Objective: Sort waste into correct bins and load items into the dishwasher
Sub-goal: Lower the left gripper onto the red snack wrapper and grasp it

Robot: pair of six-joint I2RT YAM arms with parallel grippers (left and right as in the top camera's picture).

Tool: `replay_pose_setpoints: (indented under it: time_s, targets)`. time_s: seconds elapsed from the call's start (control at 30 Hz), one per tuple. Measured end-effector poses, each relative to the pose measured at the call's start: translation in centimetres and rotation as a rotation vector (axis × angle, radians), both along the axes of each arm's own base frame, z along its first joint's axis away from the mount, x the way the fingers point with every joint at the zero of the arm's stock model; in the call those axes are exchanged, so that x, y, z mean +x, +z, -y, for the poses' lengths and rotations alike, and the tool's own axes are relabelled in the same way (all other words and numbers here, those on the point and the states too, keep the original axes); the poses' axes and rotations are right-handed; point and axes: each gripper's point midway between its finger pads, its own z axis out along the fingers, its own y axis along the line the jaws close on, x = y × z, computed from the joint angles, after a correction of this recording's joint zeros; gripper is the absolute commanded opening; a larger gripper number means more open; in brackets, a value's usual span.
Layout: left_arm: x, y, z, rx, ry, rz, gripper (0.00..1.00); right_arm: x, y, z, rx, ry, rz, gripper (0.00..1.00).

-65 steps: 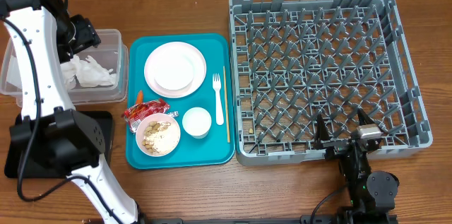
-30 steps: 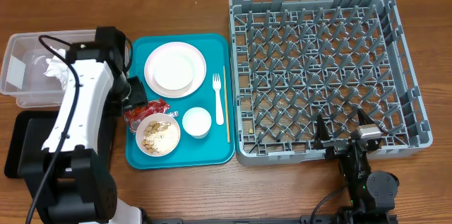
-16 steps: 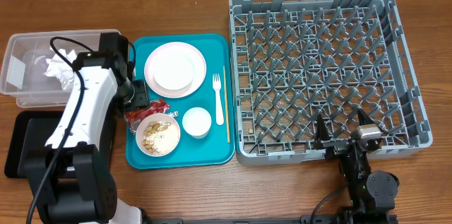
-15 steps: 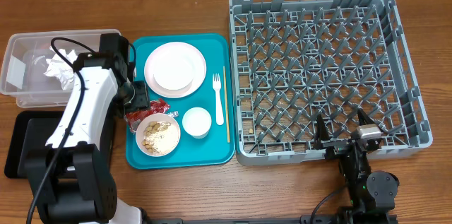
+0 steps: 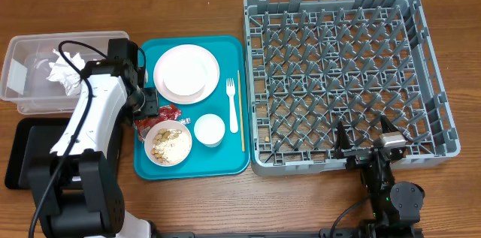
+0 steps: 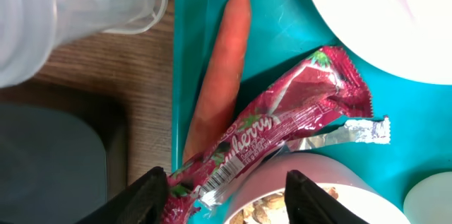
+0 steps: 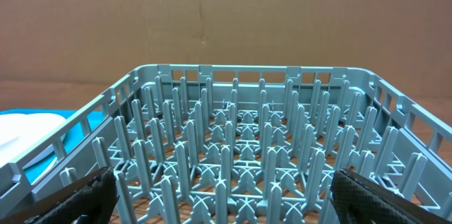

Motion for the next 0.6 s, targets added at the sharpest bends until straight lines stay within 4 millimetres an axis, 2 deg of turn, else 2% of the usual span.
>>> replay_pose_setpoints:
  time_s: [0.17, 0.6]
  targets:
    - [0.09, 0.01, -0.01, 0.001, -0.001, 0.004, 0.47, 0.00, 0.00, -0.01, 0.000, 0.000, 0.000, 1.00]
    - [0.33, 0.03, -0.02, 0.001, -0.001, 0.013, 0.49, 0.00, -0.01, 0.00, 0.000, 0.000, 0.000, 1.00]
